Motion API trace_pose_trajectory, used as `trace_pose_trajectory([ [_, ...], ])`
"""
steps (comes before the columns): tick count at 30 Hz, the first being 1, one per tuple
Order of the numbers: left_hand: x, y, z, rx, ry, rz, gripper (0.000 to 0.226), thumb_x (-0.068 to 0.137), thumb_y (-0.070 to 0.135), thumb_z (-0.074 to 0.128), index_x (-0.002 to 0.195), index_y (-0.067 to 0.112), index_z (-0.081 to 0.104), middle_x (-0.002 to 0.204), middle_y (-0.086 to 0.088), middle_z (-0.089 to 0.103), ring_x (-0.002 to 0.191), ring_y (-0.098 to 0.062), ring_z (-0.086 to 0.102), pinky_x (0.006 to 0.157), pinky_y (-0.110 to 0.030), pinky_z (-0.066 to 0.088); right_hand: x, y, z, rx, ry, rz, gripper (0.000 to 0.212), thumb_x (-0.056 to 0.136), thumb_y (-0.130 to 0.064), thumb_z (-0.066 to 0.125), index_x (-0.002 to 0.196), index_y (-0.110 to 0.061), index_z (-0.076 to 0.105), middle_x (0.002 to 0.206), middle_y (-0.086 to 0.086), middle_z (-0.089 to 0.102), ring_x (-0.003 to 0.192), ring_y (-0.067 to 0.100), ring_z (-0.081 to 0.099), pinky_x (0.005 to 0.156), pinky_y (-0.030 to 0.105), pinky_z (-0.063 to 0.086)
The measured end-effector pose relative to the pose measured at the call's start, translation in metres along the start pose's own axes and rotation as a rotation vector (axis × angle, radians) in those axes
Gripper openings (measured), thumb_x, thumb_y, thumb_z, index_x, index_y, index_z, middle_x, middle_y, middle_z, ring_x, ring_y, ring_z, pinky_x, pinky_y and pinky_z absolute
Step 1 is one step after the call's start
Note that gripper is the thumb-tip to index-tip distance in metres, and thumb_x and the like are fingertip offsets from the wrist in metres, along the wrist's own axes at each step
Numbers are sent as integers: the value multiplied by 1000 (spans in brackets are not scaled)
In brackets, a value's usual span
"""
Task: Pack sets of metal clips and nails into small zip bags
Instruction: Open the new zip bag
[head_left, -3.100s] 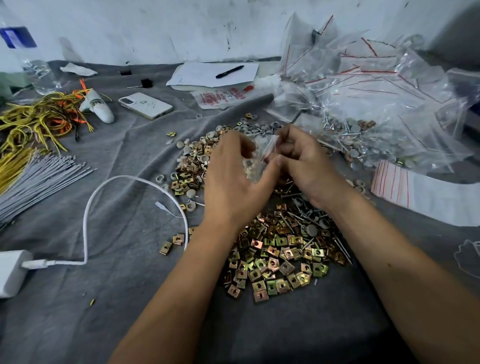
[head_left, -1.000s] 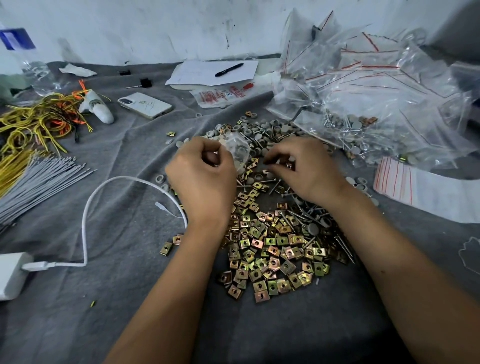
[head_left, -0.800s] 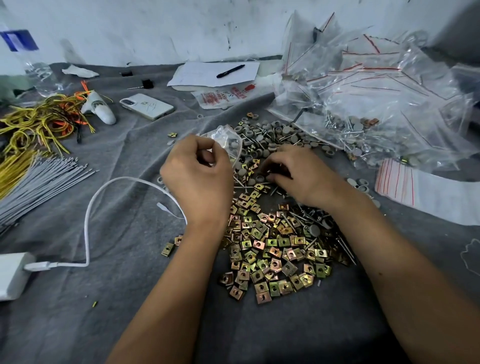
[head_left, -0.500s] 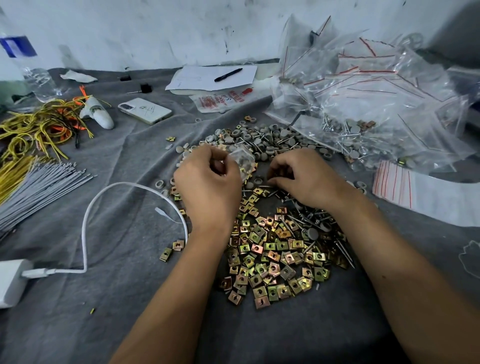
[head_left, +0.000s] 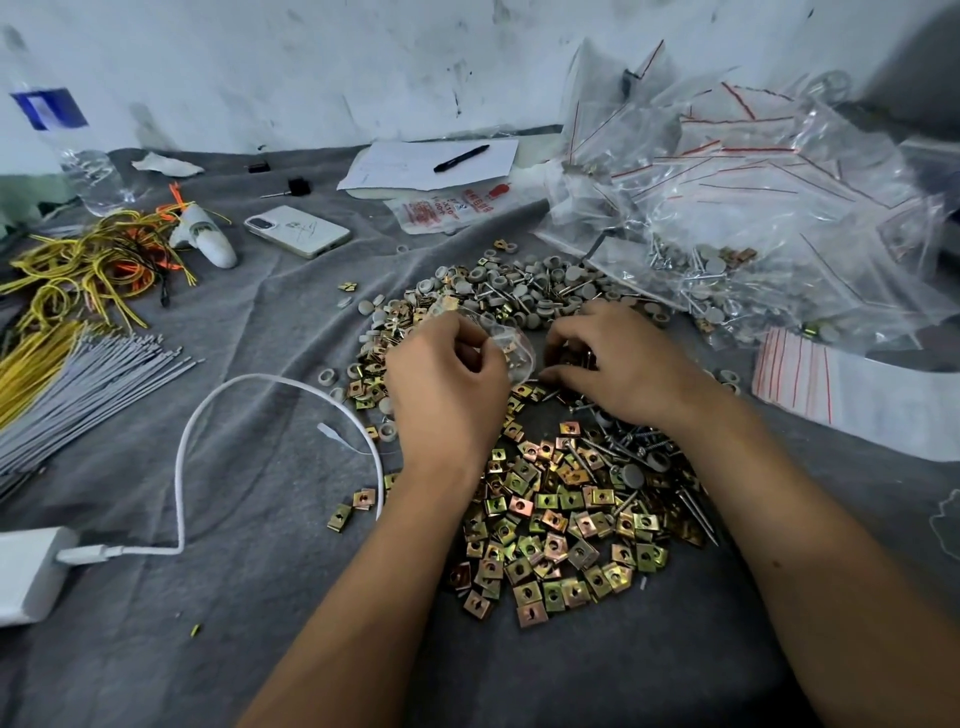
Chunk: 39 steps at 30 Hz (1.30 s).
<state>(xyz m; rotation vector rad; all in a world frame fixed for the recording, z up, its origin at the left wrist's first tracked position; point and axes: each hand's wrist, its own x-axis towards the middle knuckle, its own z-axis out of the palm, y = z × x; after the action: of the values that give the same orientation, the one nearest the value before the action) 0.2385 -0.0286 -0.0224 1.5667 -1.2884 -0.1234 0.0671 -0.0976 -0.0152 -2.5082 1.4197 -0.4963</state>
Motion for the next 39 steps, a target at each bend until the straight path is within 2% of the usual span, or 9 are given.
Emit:
trace_pose_trajectory([
  [5, -2, 0, 1, 15, -73, -23, 12, 87, 8, 70, 77, 14, 69, 64, 2, 65, 59, -16, 63, 56, -37, 54, -1, 0, 4, 75, -15, -18, 21, 87, -37, 78, 92, -29, 60, 94, -13, 58, 94, 10, 52, 73, 27, 40],
  [9, -3, 1, 1, 13, -106, -13, 10, 86, 8, 71, 79, 13, 70, 65, 3, 66, 59, -13, 63, 55, -30, 53, -4, -6, -1, 300, 240, -51, 21, 80, -25, 85, 87, -26, 66, 80, -15, 65, 73, 0, 62, 62, 12, 48],
  [14, -4, 6, 2, -80, -62, 23, 13, 87, 7, 73, 76, 12, 69, 63, 7, 63, 55, -6, 58, 51, -17, 43, -7, -18, -4, 633, 294, -218, 18, 82, -12, 84, 98, -15, 76, 89, -6, 76, 85, 12, 75, 80, 32, 62],
  [17, -4, 8, 2, -116, 14, 18, 15, 87, 6, 73, 74, 14, 68, 62, 11, 61, 58, -4, 58, 51, -12, 39, -7, -21, -2, 551, 285, -220, 19, 82, -8, 83, 97, -16, 76, 89, -8, 76, 84, 7, 74, 80, 34, 62],
  [22, -3, 9, 0, -154, 115, 29, 15, 84, 6, 71, 72, 15, 67, 64, 7, 64, 60, -10, 61, 53, -21, 47, -8, -21, -4, 425, 279, -255, 21, 82, -11, 83, 101, -18, 78, 88, -20, 71, 87, -2, 71, 76, 19, 59],
  [27, -1, 8, -3, -148, 151, 12, 15, 84, 7, 71, 71, 15, 67, 61, 10, 62, 58, -9, 61, 51, -16, 42, -7, -22, -3, 557, 326, -215, 21, 84, -7, 81, 105, -10, 77, 95, -5, 77, 88, 5, 74, 81, 26, 62],
  [31, 3, 8, -7, -138, 217, -37, 14, 83, 9, 71, 72, 15, 68, 60, 10, 62, 58, -9, 60, 53, -23, 47, -6, -17, -3, 545, 456, -147, 17, 87, -13, 80, 103, -17, 76, 94, -11, 75, 86, 5, 72, 77, 22, 60],
  [33, 5, 7, -9, -152, 262, -91, 14, 84, 11, 71, 72, 16, 68, 57, 10, 61, 56, -9, 59, 54, -26, 48, -4, -14, -1, 381, 385, -126, 18, 89, -15, 78, 105, -21, 75, 98, -14, 71, 88, 1, 67, 79, 20, 56],
  [39, 4, 8, -10, -159, 263, -118, 15, 85, 13, 70, 72, 19, 67, 57, 10, 60, 55, -7, 57, 54, -25, 47, 4, -17, 12, 7, 35, -118, 32, 92, -33, 73, 121, -20, 71, 115, -3, 59, 112, 19, 54, 95, 38, 49],
])
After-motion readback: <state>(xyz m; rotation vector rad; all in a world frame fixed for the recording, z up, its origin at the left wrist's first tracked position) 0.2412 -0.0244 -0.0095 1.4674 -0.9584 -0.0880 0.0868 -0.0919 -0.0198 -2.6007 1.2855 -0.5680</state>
